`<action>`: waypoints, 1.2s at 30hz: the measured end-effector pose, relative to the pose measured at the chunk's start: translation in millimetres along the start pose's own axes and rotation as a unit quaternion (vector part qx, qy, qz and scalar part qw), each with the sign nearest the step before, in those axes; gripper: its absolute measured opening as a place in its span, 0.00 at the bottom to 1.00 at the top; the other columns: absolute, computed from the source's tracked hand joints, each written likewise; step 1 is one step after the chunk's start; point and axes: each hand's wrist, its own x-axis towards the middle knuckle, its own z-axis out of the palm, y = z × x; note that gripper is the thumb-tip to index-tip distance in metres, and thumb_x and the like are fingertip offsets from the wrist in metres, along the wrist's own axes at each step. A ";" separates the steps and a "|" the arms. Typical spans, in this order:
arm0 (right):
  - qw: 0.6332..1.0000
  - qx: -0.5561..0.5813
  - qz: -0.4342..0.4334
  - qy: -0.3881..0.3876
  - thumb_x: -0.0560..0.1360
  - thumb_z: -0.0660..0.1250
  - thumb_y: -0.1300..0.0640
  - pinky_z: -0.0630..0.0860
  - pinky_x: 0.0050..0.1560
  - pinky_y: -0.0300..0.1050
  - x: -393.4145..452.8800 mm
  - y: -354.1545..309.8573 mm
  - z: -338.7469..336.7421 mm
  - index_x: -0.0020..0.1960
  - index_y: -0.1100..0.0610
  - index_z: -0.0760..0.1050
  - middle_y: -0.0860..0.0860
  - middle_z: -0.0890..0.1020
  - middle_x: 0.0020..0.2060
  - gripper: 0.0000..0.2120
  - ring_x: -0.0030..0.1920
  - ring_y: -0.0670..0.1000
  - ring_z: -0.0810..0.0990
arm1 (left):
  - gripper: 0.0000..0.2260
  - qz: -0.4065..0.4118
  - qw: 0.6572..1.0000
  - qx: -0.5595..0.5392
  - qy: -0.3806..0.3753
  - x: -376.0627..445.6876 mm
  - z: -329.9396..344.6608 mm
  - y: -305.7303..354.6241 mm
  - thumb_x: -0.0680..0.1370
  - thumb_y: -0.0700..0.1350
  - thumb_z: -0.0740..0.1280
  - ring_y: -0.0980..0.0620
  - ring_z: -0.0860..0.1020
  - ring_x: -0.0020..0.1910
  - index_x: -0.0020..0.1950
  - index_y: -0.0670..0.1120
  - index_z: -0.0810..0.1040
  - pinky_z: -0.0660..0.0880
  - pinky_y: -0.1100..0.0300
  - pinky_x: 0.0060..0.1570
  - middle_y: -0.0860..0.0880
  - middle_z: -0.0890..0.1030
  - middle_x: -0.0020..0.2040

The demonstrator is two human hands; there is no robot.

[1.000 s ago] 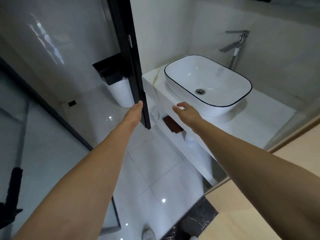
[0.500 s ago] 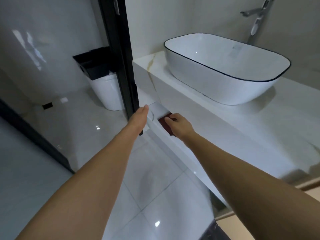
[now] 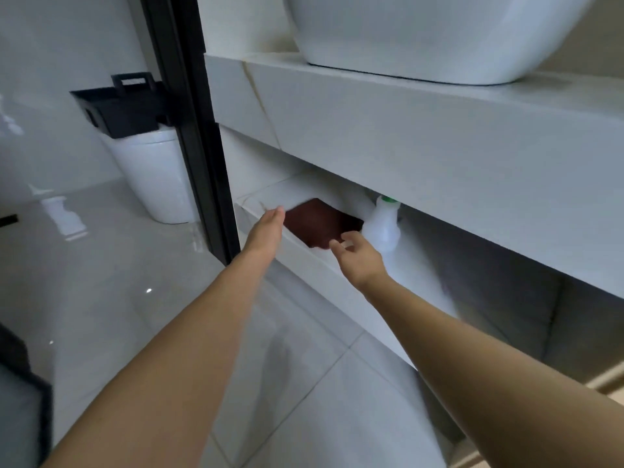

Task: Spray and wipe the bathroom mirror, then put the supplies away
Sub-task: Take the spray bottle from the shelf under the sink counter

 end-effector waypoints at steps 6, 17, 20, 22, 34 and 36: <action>0.999 0.014 -0.008 0.041 0.83 0.60 0.45 0.71 0.65 0.47 16.0 25.9 -0.8 0.75 0.53 0.68 0.53 0.77 0.66 0.23 0.66 0.57 0.75 | 0.24 0.026 0.999 0.003 -0.023 11.9 29.2 -28.2 0.82 0.62 0.53 0.49 0.69 0.72 0.76 0.55 0.66 0.64 0.46 0.73 0.51 0.70 0.74; 0.989 -0.041 0.051 0.133 0.82 0.60 0.49 0.72 0.52 0.47 24.1 67.9 -18.6 0.66 0.59 0.70 0.57 0.78 0.61 0.18 0.60 0.59 0.77 | 0.24 0.049 0.995 0.015 -0.086 16.4 71.7 -43.0 0.81 0.61 0.54 0.49 0.69 0.72 0.76 0.56 0.65 0.62 0.46 0.74 0.52 0.70 0.74; 0.978 -0.008 0.074 0.195 0.83 0.58 0.54 0.73 0.58 0.49 32.4 70.9 -26.2 0.69 0.61 0.68 0.59 0.76 0.64 0.18 0.63 0.60 0.77 | 0.30 0.044 0.994 0.013 -0.100 19.6 80.7 -39.4 0.77 0.66 0.53 0.49 0.67 0.74 0.77 0.56 0.64 0.60 0.45 0.75 0.53 0.68 0.76; 0.969 0.048 0.076 0.232 0.84 0.55 0.56 0.73 0.60 0.51 37.6 70.4 -29.4 0.70 0.63 0.67 0.60 0.75 0.66 0.17 0.63 0.61 0.77 | 0.29 0.040 0.993 -0.008 -0.109 20.2 89.1 -34.4 0.80 0.65 0.51 0.48 0.67 0.74 0.78 0.54 0.64 0.60 0.46 0.75 0.51 0.68 0.76; 0.985 0.074 0.020 0.157 0.75 0.74 0.52 0.71 0.67 0.52 71.1 78.4 -30.2 0.79 0.54 0.56 0.56 0.68 0.73 0.39 0.70 0.60 0.71 | 0.31 0.007 0.983 -0.082 -0.165 27.6 122.6 -11.5 0.82 0.66 0.43 0.49 0.61 0.78 0.79 0.51 0.62 0.53 0.48 0.76 0.49 0.64 0.78; 0.985 0.078 0.021 0.150 0.73 0.76 0.50 0.72 0.68 0.53 76.6 78.7 -28.2 0.78 0.53 0.56 0.55 0.69 0.72 0.41 0.69 0.59 0.71 | 0.31 0.007 0.984 -0.083 -0.159 26.5 120.9 -11.7 0.82 0.65 0.43 0.49 0.60 0.78 0.79 0.51 0.62 0.53 0.47 0.76 0.49 0.64 0.79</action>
